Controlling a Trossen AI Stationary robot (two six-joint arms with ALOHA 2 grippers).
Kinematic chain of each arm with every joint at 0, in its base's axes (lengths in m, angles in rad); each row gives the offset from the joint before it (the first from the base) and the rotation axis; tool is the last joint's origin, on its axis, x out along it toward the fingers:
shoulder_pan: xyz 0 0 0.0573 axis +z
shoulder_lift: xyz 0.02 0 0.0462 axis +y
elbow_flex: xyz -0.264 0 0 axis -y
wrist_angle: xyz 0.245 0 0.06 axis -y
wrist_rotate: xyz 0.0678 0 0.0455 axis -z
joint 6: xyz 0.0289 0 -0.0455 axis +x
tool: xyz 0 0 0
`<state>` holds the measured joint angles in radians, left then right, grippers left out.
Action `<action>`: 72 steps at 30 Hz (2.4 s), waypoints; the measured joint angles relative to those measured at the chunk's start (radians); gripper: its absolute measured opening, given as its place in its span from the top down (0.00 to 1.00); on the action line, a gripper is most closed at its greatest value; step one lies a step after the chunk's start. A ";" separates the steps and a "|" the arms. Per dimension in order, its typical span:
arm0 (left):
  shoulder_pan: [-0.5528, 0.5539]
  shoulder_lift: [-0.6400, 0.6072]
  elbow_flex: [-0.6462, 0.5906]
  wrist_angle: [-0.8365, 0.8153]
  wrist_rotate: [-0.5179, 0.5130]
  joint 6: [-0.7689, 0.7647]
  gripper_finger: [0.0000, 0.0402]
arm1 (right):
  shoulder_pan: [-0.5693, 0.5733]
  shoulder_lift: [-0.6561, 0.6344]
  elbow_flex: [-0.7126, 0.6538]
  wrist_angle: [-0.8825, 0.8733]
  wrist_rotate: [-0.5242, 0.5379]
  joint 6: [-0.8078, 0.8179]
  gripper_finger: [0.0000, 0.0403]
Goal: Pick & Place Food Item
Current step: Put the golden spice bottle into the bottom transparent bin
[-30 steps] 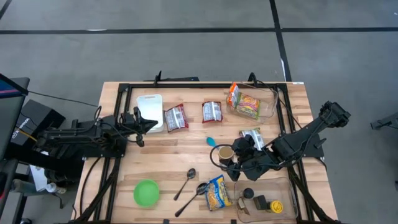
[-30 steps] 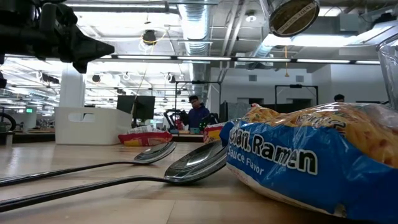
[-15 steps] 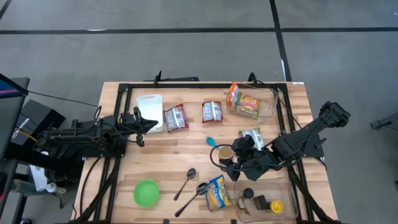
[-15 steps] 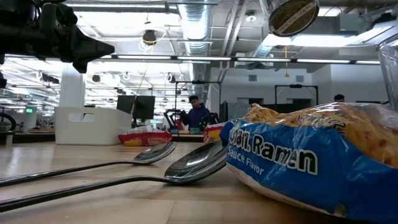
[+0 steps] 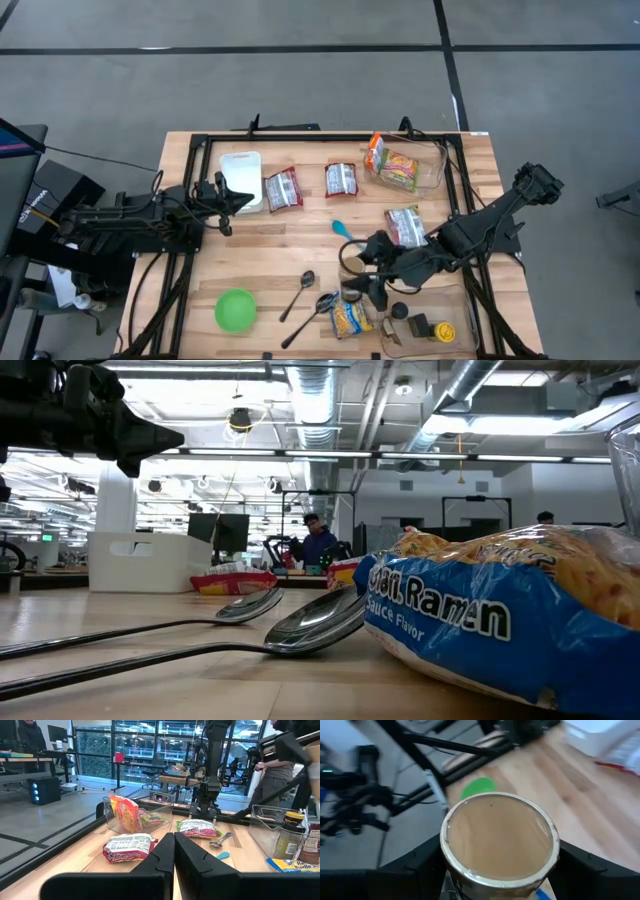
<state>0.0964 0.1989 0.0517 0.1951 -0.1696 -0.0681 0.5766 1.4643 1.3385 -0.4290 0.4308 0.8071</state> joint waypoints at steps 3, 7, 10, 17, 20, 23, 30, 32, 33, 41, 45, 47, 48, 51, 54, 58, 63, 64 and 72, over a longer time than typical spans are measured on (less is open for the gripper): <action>0.000 0.000 0.000 0.000 0.000 0.000 0.99 | 0.000 0.000 0.000 0.068 -0.034 -0.042 0.33; 0.000 0.000 0.000 0.000 0.000 0.000 0.99 | -0.001 0.000 0.000 0.150 -0.074 -0.089 0.33; 0.000 0.000 0.000 0.000 -0.001 0.000 0.99 | -0.001 0.000 0.000 0.203 -0.104 -0.134 0.33; 0.000 0.000 0.000 0.000 -0.002 0.000 0.99 | -0.001 0.000 0.000 0.284 -0.192 -0.213 0.33; 0.000 0.000 0.000 0.000 -0.002 0.000 0.99 | 0.000 0.000 0.000 0.290 -0.204 -0.234 0.33; 0.000 0.000 0.000 0.000 -0.002 0.000 0.99 | 0.000 0.000 0.000 0.293 -0.227 -0.242 0.33; 0.000 0.000 0.000 0.000 -0.002 0.000 0.99 | 0.026 0.000 0.000 0.289 -0.221 -0.340 0.33; 0.000 0.000 0.000 0.000 -0.002 0.000 0.99 | 0.027 0.000 0.000 0.278 -0.227 -0.390 0.33; 0.000 0.000 0.000 0.000 -0.002 0.000 0.99 | 0.029 0.000 0.000 0.272 -0.228 -0.411 0.33; 0.000 0.000 0.000 0.000 -0.002 0.000 0.99 | 0.068 0.000 0.000 0.240 -0.228 -0.520 0.33; 0.000 0.000 0.000 0.000 -0.002 0.000 0.99 | 0.098 0.000 0.000 0.190 -0.230 -0.669 0.33; 0.000 0.000 0.000 0.000 -0.002 0.000 0.99 | 0.111 0.000 0.000 0.171 -0.230 -0.718 0.33; 0.000 0.000 0.000 0.000 -0.002 0.000 0.99 | 0.116 0.000 0.000 0.160 -0.230 -0.733 0.33; 0.000 0.000 0.000 0.000 -0.002 0.000 0.99 | 0.127 0.000 0.000 0.133 -0.230 -0.737 0.33; 0.000 0.000 0.000 0.000 -0.002 0.000 0.99 | 0.137 0.000 0.000 0.108 -0.232 -0.737 0.33; 0.000 0.000 0.000 0.000 -0.002 0.000 0.99 | 0.152 0.000 0.000 0.084 -0.231 -0.737 0.33; 0.000 0.000 0.000 0.000 -0.002 0.000 0.99 | 0.171 0.000 0.000 0.063 -0.232 -0.737 0.33; 0.000 0.000 0.000 0.000 -0.002 0.000 0.99 | 0.172 0.000 0.000 0.059 -0.232 -0.737 0.33; 0.000 0.000 0.000 0.000 -0.002 0.000 0.99 | 0.193 0.000 0.000 0.028 -0.223 -0.673 0.32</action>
<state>0.0966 0.1989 0.0521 0.1952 -0.1711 -0.0681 0.7701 1.4643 1.3388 -0.4014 0.2074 0.1340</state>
